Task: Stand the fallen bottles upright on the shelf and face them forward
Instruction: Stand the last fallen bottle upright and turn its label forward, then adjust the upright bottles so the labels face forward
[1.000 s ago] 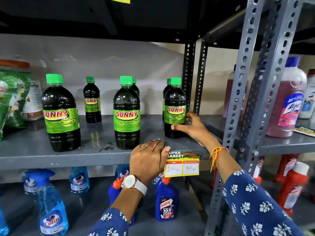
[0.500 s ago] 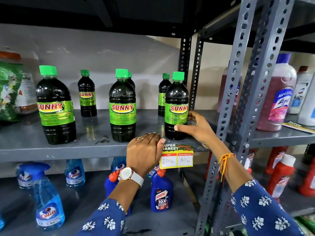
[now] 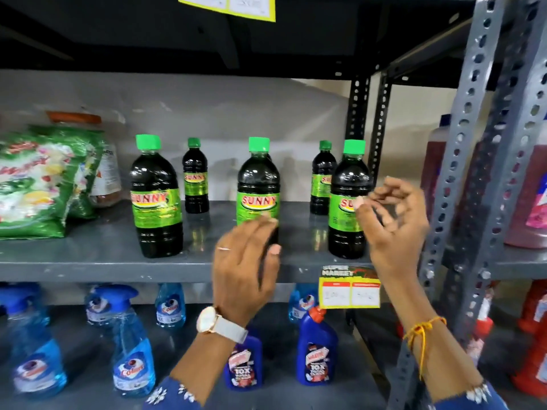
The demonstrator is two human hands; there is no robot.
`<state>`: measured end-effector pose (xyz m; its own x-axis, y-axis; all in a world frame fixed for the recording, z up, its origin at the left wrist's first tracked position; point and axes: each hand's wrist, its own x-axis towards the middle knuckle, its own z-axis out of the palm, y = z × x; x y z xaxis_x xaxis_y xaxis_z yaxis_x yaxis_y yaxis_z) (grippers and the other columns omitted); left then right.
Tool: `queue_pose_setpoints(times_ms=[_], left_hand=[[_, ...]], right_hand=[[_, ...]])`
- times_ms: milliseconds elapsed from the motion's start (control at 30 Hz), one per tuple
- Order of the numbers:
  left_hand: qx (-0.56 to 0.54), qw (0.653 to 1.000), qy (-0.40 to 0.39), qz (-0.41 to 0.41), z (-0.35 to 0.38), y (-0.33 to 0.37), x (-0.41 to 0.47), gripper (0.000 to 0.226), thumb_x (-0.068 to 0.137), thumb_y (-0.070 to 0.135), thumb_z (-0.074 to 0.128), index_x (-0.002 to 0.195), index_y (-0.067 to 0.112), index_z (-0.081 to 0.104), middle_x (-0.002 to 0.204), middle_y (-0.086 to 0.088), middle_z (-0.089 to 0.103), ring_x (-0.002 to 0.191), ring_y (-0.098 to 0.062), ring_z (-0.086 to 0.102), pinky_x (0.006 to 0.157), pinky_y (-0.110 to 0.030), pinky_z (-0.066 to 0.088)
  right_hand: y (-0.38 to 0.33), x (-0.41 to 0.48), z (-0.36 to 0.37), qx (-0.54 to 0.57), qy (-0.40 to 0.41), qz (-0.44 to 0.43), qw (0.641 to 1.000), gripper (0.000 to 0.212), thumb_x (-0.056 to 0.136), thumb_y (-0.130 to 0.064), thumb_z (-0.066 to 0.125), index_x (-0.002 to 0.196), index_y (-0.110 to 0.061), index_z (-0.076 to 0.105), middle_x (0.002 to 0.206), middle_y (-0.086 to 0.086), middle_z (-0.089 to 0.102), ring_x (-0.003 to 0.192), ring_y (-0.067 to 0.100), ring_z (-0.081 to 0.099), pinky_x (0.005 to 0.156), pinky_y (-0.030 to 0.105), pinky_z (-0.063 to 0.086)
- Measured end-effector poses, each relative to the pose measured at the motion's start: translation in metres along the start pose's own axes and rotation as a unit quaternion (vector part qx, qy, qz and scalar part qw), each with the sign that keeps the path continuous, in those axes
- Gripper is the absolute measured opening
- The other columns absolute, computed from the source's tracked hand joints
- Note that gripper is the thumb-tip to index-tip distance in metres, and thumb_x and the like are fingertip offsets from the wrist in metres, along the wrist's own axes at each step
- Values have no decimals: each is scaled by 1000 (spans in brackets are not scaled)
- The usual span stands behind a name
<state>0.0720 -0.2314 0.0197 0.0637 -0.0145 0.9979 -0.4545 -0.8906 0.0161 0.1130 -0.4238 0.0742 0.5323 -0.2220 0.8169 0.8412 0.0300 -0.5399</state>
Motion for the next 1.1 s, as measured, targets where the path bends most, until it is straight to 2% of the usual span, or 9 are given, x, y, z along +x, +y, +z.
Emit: queue_pose_setpoints(times_ms=[67, 133, 200, 300, 367, 433, 567, 933, 1100], left_hand=[[63, 991, 107, -46, -31, -32, 12, 34, 94, 26, 46, 119, 4, 54, 119, -17, 60, 114, -24, 50, 99, -35, 37], [118, 971, 161, -133, -60, -64, 22, 48, 91, 34, 51, 122, -3, 48, 123, -24, 53, 119, -29, 44, 102, -39, 35], [153, 952, 107, -244, -79, -90, 25, 76, 84, 51, 55, 130, -7, 39, 132, -26, 45, 124, -34, 40, 102, -51, 34], [178, 917, -48, -354, -92, -114, 16, 111, 68, 77, 55, 138, -5, 30, 139, -25, 41, 126, -38, 41, 105, -53, 31], [208, 905, -105, -356, -87, -116, 7, 118, 59, 84, 53, 135, -4, 35, 130, -26, 52, 120, -36, 49, 108, -49, 28], [256, 897, -128, -337, -86, -124, -1, 106, 60, 86, 46, 125, 2, 47, 104, -20, 68, 102, -31, 62, 108, -43, 25], [295, 894, -137, -310, -82, -130, -4, 83, 62, 86, 33, 92, 13, 60, 64, -11, 69, 73, -27, 67, 101, -43, 32], [254, 910, -116, -305, -85, -128, -7, 74, 62, 83, 40, 77, 13, 61, 54, -5, 64, 57, -25, 63, 92, -41, 38], [250, 905, -131, -319, -86, -123, -5, 79, 60, 86, 43, 85, 12, 60, 60, -10, 66, 62, -30, 64, 84, -42, 40]], right_hand=[[-11, -13, 36, -7, -43, -12, 999, 42, 69, -39, 74, 106, -33, 55, 101, 4, 61, 95, 13, 61, 82, 20, 49], [-11, -25, 75, -76, -108, 36, 991, 69, 63, -52, 75, 121, -26, 48, 118, 1, 56, 109, 10, 54, 91, 21, 43], [-1, -36, 103, -149, -150, 114, 971, 100, 54, -60, 77, 132, -14, 34, 128, 4, 50, 117, 15, 49, 90, 23, 38], [14, -53, 121, -227, -190, 152, 943, 98, 48, -62, 79, 116, -11, 31, 115, 11, 57, 104, 27, 58, 78, 34, 49], [23, -57, 115, -288, -187, 131, 930, 88, 50, -57, 81, 108, -15, 29, 109, 14, 59, 97, 33, 60, 72, 33, 48], [27, -58, 119, -329, -181, 116, 920, 83, 54, -49, 82, 108, -13, 30, 107, 14, 61, 96, 34, 61, 72, 35, 47], [29, -57, 123, -359, -166, 93, 914, 80, 56, -45, 82, 107, -10, 32, 102, 15, 62, 92, 36, 62, 71, 37, 46], [26, -55, 122, -378, -176, 89, 905, 78, 56, -50, 80, 103, -14, 29, 101, 12, 62, 89, 35, 62, 70, 37, 49], [19, -54, 122, -364, -200, 113, 903, 80, 54, -52, 82, 100, -18, 25, 105, 12, 60, 95, 33, 61, 76, 42, 52]])
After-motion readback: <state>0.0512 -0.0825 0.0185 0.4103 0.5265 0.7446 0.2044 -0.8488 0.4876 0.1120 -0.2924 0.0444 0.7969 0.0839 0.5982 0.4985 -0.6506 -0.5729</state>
